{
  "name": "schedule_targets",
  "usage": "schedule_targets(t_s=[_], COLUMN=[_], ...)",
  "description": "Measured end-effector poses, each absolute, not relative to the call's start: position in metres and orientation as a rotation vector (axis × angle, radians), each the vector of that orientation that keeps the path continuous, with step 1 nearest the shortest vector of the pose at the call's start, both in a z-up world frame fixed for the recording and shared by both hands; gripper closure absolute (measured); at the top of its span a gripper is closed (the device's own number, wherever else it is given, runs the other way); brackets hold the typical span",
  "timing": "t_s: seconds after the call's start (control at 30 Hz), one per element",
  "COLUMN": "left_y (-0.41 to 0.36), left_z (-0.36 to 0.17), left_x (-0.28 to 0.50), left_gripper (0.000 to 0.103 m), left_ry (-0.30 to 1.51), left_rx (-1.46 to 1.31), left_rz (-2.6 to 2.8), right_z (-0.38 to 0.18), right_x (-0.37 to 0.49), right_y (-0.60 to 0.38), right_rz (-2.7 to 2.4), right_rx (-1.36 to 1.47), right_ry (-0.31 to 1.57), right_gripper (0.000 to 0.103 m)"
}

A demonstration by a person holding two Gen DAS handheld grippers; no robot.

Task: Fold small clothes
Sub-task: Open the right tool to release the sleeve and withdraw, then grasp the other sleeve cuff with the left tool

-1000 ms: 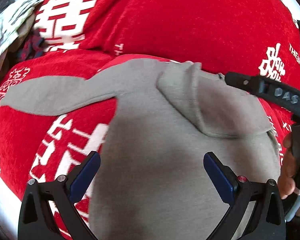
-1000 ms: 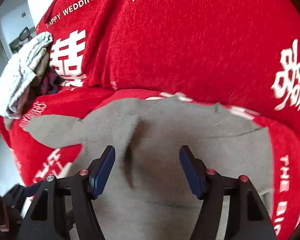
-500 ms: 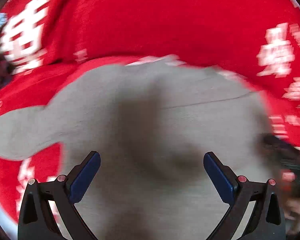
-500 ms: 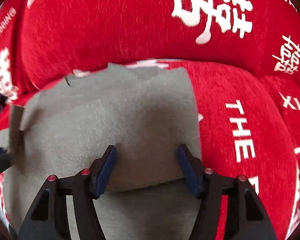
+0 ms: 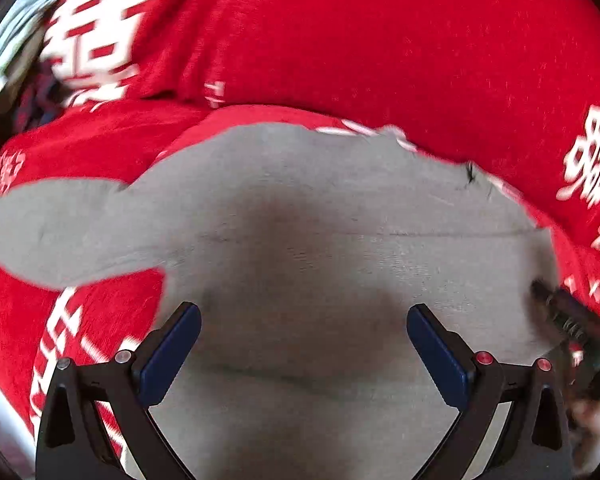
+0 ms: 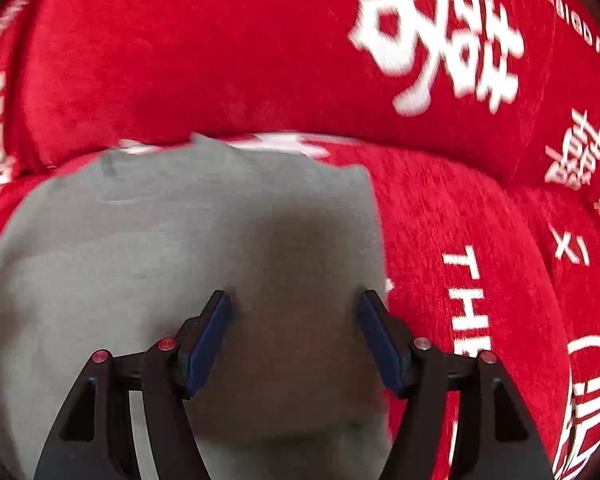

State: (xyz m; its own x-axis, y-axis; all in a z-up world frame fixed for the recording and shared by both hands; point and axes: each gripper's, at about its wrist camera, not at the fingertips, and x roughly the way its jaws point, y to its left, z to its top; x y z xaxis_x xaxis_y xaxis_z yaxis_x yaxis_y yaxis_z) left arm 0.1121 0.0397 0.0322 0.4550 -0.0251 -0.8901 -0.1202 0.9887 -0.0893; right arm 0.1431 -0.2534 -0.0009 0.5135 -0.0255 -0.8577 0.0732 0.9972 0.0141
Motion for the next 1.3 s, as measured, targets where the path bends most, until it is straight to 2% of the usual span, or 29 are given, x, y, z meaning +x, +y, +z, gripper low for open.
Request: schedule_targets(t_s=[0.03,0.1,0.13,0.23,0.4,0.57,0.67,0.77,0.87,1.13,1.23,1.3], left_y=[0.033,0.027,0.028,0.031,0.027,0.01,0.021,0.055,0.126,0.354,0.395,0.405], left_z=[0.024,0.006,0.006,0.012,0.028,0.012,0.021,0.048,0.053,0.01,-0.008,-0.007], left_x=[0.119,0.132,0.136,0.137,0.099,0.085,0.082,0.06,0.042,0.012,0.022,0.049], left_gripper=[0.0,0.0,0.0,0.0,0.0,0.0,0.0,0.0,0.0,0.0,0.0,0.0], left_ry=[1.122,1.17,1.14,1.141,1.077,1.065,1.095,0.979,0.942,0.918,0.949,0.975], left_rx=[-0.11,-0.055,-0.039,-0.034,-0.056,-0.007,-0.059,-0.108,-0.235,-0.643,-0.718,-0.674], left_rz=[0.057,0.066,0.071,0.087,0.049,0.049,0.044,0.111,0.247,0.799,0.864,0.911], right_z=[-0.001,-0.005,-0.008,-0.003,0.038,0.01,0.009,0.03,0.039,0.005,0.005,0.005], right_x=[0.148,0.161,0.167,0.171,0.123,0.085,0.075,0.059,0.039,0.028,0.027,0.026], right_y=[-0.259,-0.272,-0.282,-0.299,-0.272,-0.214,-0.198,-0.196,-0.173,-0.108,-0.104,-0.103], right_rz=[-0.06,-0.127,-0.137,-0.178,-0.119,0.033,-0.03,-0.019,0.041,0.103,0.079,0.076], right_rx=[0.078,0.09,0.138,0.179,0.104,0.03,-0.057,0.003,-0.018,-0.105,-0.138,-0.136], right_ry=[1.015,1.038,1.058,1.068,0.93,1.012,0.973,0.919,0.877,0.926,0.902,0.9], right_gripper=[0.031,0.019,0.019,0.02,0.021,0.021,0.021,0.021,0.021,0.021,0.021,0.021])
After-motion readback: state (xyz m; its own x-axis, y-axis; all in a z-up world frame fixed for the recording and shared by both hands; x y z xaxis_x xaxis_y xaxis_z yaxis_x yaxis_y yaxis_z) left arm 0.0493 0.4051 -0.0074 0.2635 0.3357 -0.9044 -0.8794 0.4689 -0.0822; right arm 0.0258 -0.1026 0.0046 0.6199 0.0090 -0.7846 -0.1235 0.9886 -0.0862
